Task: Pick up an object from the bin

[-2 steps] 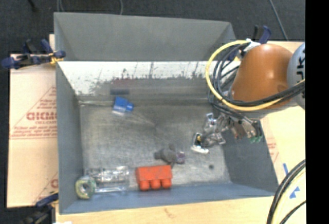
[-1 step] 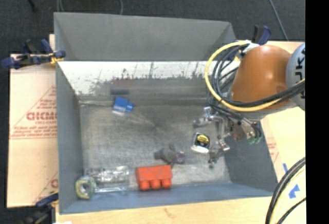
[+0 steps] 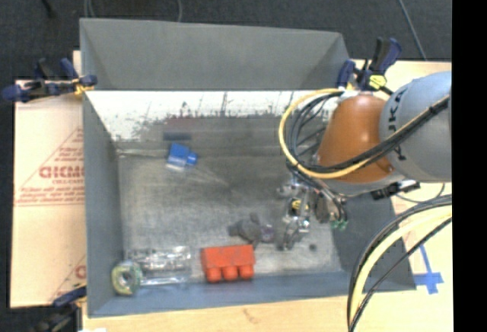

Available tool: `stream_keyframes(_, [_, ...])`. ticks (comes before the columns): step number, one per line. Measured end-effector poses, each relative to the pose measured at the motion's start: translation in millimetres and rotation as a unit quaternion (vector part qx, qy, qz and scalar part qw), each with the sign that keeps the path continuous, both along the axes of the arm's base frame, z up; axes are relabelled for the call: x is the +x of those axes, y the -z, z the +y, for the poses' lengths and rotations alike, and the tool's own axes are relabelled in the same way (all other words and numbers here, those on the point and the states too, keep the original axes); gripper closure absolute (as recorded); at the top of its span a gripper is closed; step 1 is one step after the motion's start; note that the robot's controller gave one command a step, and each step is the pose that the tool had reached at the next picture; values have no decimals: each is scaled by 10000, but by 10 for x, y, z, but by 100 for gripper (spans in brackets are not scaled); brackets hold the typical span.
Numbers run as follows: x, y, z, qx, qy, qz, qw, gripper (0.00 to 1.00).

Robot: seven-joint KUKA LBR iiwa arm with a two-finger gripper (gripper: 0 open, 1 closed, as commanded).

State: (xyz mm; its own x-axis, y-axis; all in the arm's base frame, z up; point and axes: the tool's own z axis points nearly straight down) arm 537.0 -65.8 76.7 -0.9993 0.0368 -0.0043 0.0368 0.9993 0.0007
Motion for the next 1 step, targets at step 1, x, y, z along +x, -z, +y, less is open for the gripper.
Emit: stream_keyframes(1, [-49, 21, -96, -2, -299, -46, 9995, 0])
